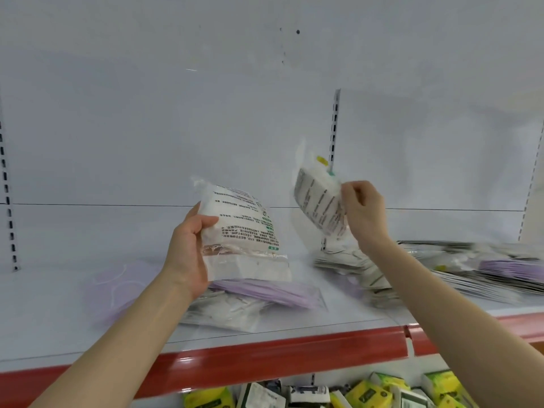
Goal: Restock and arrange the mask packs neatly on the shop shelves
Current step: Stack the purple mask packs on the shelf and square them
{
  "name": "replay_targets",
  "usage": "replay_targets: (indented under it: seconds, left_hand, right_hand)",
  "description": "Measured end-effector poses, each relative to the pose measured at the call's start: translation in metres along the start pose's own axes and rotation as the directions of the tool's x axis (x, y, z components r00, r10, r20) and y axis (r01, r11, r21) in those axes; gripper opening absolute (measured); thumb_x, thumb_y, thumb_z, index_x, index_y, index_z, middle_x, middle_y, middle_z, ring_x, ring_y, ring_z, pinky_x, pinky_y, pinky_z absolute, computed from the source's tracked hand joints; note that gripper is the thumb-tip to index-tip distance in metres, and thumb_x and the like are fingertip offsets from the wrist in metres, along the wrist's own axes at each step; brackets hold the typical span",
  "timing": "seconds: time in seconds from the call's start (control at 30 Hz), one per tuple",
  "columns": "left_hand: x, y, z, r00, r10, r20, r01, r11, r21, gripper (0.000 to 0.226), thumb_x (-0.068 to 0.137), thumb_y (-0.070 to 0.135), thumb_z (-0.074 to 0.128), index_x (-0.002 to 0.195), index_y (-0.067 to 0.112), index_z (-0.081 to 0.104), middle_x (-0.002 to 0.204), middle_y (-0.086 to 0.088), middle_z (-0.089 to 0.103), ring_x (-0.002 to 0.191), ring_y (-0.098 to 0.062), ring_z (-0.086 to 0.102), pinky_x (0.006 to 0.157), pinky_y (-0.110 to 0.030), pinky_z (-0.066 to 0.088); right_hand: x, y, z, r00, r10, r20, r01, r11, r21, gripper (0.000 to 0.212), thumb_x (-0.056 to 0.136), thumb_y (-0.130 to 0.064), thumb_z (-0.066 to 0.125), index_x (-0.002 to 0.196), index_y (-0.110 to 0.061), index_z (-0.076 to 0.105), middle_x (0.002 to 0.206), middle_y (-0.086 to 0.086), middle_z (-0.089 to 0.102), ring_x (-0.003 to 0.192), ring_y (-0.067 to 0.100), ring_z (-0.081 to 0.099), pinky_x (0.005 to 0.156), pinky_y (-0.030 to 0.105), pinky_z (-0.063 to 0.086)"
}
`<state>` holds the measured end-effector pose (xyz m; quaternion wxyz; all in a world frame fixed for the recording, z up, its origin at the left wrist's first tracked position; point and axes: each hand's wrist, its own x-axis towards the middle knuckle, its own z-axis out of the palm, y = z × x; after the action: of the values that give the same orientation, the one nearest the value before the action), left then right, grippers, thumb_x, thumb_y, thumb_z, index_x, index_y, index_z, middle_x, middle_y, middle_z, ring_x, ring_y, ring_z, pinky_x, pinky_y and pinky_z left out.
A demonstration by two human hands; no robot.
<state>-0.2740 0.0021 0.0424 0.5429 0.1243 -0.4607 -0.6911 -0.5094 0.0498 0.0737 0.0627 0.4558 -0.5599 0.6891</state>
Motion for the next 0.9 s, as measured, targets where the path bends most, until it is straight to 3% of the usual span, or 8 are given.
replay_targets:
  seconds: [0.07,0.2,0.27,0.37,0.53,0.67,0.8,0.9]
  left_hand:
    - [0.007,-0.007,0.010,1.000,-0.009,-0.014,0.009,1.000,-0.024,0.029,0.085,0.006,0.038,0.098,0.021,0.059,0.076,-0.004,0.071,0.061,-0.022,0.068,0.056,-0.031,0.055]
    - [0.022,-0.020,0.034,0.999,0.021,-0.036,-0.023,0.998,-0.054,0.017,0.089,0.024,0.051,0.104,0.019,0.057,0.085,-0.005,0.064,0.064,-0.018,0.064,0.065,-0.031,0.050]
    - [0.025,-0.027,0.043,0.996,0.059,-0.059,-0.057,0.997,0.044,0.042,0.086,0.040,0.059,0.121,0.019,0.049,0.099,-0.007,0.065,0.073,-0.018,0.065,0.058,-0.029,0.053]
    - [0.027,-0.039,0.047,0.990,0.111,-0.089,-0.101,0.988,0.114,0.054,0.083,0.027,0.067,0.129,0.016,0.042,0.112,-0.010,0.064,0.075,-0.015,0.066,0.053,-0.025,0.055]
    - [0.032,-0.051,0.050,0.985,0.102,-0.137,-0.087,0.990,0.112,0.052,0.084,0.013,0.064,0.130,0.013,0.041,0.103,-0.007,0.064,0.070,-0.014,0.064,0.049,-0.023,0.053]
    - [0.035,-0.056,0.052,0.983,0.084,-0.166,-0.064,0.990,0.123,0.039,0.085,0.013,0.060,0.122,0.014,0.047,0.098,-0.006,0.065,0.071,-0.015,0.063,0.057,-0.028,0.054]
    - [0.034,-0.055,0.052,0.977,0.071,-0.203,-0.045,0.991,0.126,0.028,0.086,0.015,0.059,0.111,0.022,0.047,0.086,0.002,0.061,0.068,-0.012,0.058,0.048,-0.023,0.051]
    - [0.032,-0.053,0.050,0.975,0.081,-0.207,-0.053,0.989,0.138,0.026,0.086,0.016,0.058,0.109,0.023,0.047,0.084,0.003,0.061,0.067,-0.012,0.057,0.044,-0.022,0.050]
  right_hand:
    - [-0.014,-0.012,0.010,0.994,-0.109,0.027,0.108,0.994,0.025,0.011,0.096,-0.017,0.047,0.091,-0.012,0.054,0.071,-0.010,0.051,0.063,0.002,0.045,0.064,0.024,0.038]
    - [-0.056,-0.014,0.032,0.939,-0.210,0.274,0.218,0.976,-0.001,0.017,0.096,-0.015,0.047,0.103,-0.005,0.060,0.086,-0.008,0.063,0.072,-0.006,0.054,0.068,0.014,0.042]
    - [-0.070,-0.009,0.036,0.913,-0.211,0.350,0.232,0.972,-0.019,0.021,0.097,-0.016,0.046,0.109,-0.006,0.060,0.114,-0.001,0.065,0.099,0.008,0.059,0.085,0.024,0.045]
    - [-0.073,-0.006,0.032,0.891,-0.241,0.385,0.246,0.969,0.037,0.021,0.097,-0.015,0.047,0.111,-0.008,0.061,0.127,-0.002,0.059,0.115,0.011,0.054,0.093,0.022,0.042]
    - [-0.069,-0.005,0.015,0.856,-0.150,0.494,0.143,0.988,0.052,0.022,0.096,-0.022,0.050,0.112,-0.016,0.064,0.126,-0.010,0.058,0.112,0.002,0.052,0.090,0.011,0.039]
    - [-0.044,-0.007,-0.007,0.899,-0.138,0.415,0.137,0.990,0.032,0.021,0.096,-0.021,0.049,0.102,-0.010,0.067,0.091,-0.004,0.064,0.085,0.009,0.058,0.076,0.020,0.043]
    - [0.009,0.028,-0.040,0.987,-0.020,0.156,0.067,0.952,-0.299,0.019,0.095,-0.017,0.047,0.093,-0.006,0.063,0.082,0.003,0.060,0.078,0.018,0.053,0.065,0.023,0.036]
    - [0.041,0.075,-0.070,0.973,0.196,0.119,-0.068,0.741,-0.668,0.021,0.094,-0.017,0.043,0.084,-0.005,0.057,0.077,0.009,0.056,0.074,0.026,0.051,0.064,0.027,0.036]
